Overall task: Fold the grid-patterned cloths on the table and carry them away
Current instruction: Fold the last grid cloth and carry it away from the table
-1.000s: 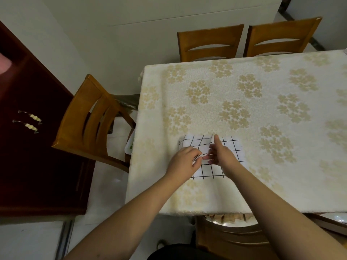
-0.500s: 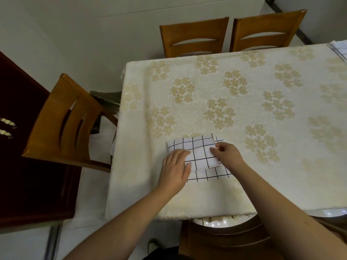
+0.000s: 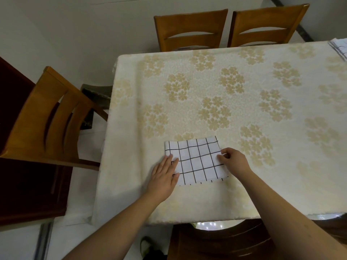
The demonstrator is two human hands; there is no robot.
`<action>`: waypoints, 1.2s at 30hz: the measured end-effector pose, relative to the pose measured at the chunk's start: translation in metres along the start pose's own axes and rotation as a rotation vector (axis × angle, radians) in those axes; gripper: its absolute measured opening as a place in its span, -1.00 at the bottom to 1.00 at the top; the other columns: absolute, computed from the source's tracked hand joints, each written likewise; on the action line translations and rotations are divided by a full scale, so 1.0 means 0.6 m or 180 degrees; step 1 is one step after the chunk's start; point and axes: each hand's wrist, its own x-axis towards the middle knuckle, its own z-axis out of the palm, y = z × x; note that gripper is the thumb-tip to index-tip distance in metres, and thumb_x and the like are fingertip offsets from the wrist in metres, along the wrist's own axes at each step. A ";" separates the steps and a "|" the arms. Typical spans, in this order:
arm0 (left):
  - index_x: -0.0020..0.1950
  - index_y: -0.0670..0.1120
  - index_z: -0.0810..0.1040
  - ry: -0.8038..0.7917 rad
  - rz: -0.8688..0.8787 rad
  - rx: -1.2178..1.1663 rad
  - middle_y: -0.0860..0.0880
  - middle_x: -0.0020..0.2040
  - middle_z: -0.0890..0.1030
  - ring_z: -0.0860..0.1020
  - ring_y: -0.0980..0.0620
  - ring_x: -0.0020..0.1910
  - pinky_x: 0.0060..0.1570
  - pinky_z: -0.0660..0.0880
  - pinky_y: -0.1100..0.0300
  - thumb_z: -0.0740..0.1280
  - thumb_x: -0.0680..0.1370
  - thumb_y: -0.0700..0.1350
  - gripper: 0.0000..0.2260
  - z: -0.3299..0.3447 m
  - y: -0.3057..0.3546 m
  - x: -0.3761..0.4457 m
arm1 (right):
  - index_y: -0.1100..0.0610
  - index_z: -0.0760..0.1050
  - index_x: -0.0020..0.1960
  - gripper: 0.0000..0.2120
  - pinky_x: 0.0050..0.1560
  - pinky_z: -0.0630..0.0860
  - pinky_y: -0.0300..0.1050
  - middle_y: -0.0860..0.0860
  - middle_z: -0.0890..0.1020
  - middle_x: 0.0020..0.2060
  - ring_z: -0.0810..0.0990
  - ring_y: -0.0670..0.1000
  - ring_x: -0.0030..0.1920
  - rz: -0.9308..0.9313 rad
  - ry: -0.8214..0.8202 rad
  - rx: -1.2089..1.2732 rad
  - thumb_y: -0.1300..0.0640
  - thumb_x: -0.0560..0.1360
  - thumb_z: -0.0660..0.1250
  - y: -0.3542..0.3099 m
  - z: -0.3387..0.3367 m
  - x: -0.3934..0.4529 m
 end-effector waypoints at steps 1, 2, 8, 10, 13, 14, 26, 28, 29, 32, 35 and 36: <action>0.58 0.10 -0.10 -0.0027 0.0022 0.0052 0.12 0.56 -0.20 -0.28 0.15 0.53 0.52 -0.16 0.10 -0.21 0.61 0.19 -0.47 0.002 0.000 0.004 | 0.09 0.54 0.09 -0.80 -0.32 0.34 -0.27 -0.05 0.57 -0.23 0.52 -0.04 -0.21 0.0001 -0.0008 -0.0040 0.04 0.52 0.36 0.004 0.003 0.000; 0.58 0.11 -0.11 -0.0052 0.0037 0.0111 0.12 0.56 -0.21 -0.28 0.14 0.53 0.51 -0.17 0.10 -0.20 0.62 0.19 -0.48 0.004 0.000 0.006 | 0.09 0.54 0.09 -0.81 -0.34 0.33 -0.28 -0.05 0.57 -0.23 0.51 -0.06 -0.23 0.0008 -0.0009 -0.0050 0.05 0.52 0.36 0.008 0.005 0.000; 0.59 0.09 -0.02 0.0062 0.0127 0.0350 0.05 0.59 -0.09 -0.13 0.07 0.56 0.48 -0.14 0.07 -0.23 0.64 0.19 -0.48 0.019 -0.006 0.015 | 0.08 0.52 0.04 -0.88 -0.47 0.34 -0.39 -0.08 0.55 -0.26 0.48 -0.16 -0.27 0.0112 0.0002 0.0027 0.10 0.51 0.35 0.024 0.013 -0.003; 0.59 0.06 0.01 0.0114 0.0116 0.0407 0.03 0.59 -0.04 -0.09 0.05 0.57 0.48 -0.11 0.06 -0.13 0.66 0.15 -0.50 0.022 -0.009 0.016 | 0.08 0.52 0.03 -0.88 -0.43 0.42 -0.32 -0.07 0.57 -0.25 0.53 -0.11 -0.27 0.0164 -0.0034 0.0063 0.10 0.51 0.36 0.030 0.013 -0.004; 0.59 0.04 -0.01 0.0090 0.0138 0.0491 0.02 0.59 -0.06 -0.10 0.03 0.57 0.48 -0.12 0.05 -0.12 0.66 0.14 -0.50 0.028 -0.015 0.018 | 0.09 0.55 0.03 -0.87 -0.34 0.40 -0.24 -0.05 0.60 -0.23 0.56 -0.05 -0.25 0.0144 0.0016 0.0047 0.09 0.50 0.35 0.040 0.015 -0.005; 0.59 0.04 -0.01 0.0087 0.0133 0.0513 0.02 0.59 -0.06 -0.09 0.03 0.57 0.48 -0.12 0.04 -0.15 0.66 0.15 -0.49 0.029 -0.016 0.018 | 0.09 0.56 0.01 -0.88 -0.34 0.39 -0.25 -0.04 0.61 -0.23 0.55 -0.05 -0.25 0.0113 0.0063 0.0057 0.09 0.50 0.35 0.040 0.016 -0.005; 0.60 0.00 -0.01 0.0217 0.0120 0.0596 -0.01 0.60 -0.06 -0.10 0.03 0.57 0.48 -0.06 0.01 -0.06 0.67 0.12 -0.49 0.031 -0.025 0.027 | 0.04 0.51 -0.08 -0.98 -0.35 0.35 -0.25 -0.09 0.55 -0.28 0.46 -0.17 -0.29 0.0131 0.0462 0.0205 0.12 0.53 0.31 0.027 0.025 -0.002; 0.60 -0.01 -0.05 0.0211 0.0145 0.0573 0.00 0.60 -0.08 -0.12 0.04 0.57 0.49 -0.06 0.01 -0.07 0.67 0.12 -0.48 0.032 -0.027 0.028 | 0.06 0.51 -0.07 -0.98 -0.36 0.35 -0.25 -0.07 0.55 -0.27 0.46 -0.17 -0.30 0.0175 0.0465 0.0183 0.13 0.53 0.30 0.027 0.026 -0.002; 0.60 -0.01 -0.06 0.0195 0.0143 0.0581 0.00 0.60 -0.09 -0.12 0.04 0.57 0.49 -0.05 0.01 -0.08 0.67 0.13 -0.48 0.033 -0.029 0.029 | 0.06 0.51 -0.07 -0.98 -0.36 0.35 -0.26 -0.08 0.55 -0.27 0.46 -0.16 -0.29 0.0197 0.0472 0.0201 0.13 0.53 0.31 0.027 0.027 -0.002; 0.60 -0.03 -0.04 0.0156 0.0138 0.0631 -0.02 0.60 -0.09 -0.11 0.02 0.57 0.49 0.00 -0.01 -0.09 0.67 0.14 -0.47 0.036 -0.032 0.030 | 0.06 0.50 -0.04 -0.97 -0.34 0.32 -0.31 -0.11 0.53 -0.27 0.46 -0.20 -0.27 0.0241 0.0486 0.0263 0.15 0.52 0.31 0.027 0.029 -0.004; 0.60 -0.03 -0.01 0.0170 0.0158 0.0648 -0.03 0.60 -0.07 -0.09 0.01 0.57 0.48 0.03 -0.02 -0.08 0.66 0.15 -0.46 0.037 -0.036 0.031 | 0.05 0.49 -0.04 -0.96 -0.34 0.31 -0.32 -0.14 0.52 -0.28 0.46 -0.20 -0.28 0.0239 0.0503 0.0262 0.16 0.52 0.31 0.026 0.031 -0.005; 0.60 -0.03 0.00 0.0180 0.0167 0.0660 -0.04 0.60 -0.06 -0.08 0.01 0.57 0.48 0.04 -0.02 -0.07 0.66 0.15 -0.46 0.037 -0.037 0.031 | 0.05 0.50 -0.04 -0.96 -0.34 0.32 -0.31 -0.14 0.52 -0.28 0.46 -0.19 -0.27 0.0243 0.0512 0.0285 0.16 0.52 0.31 0.026 0.032 -0.004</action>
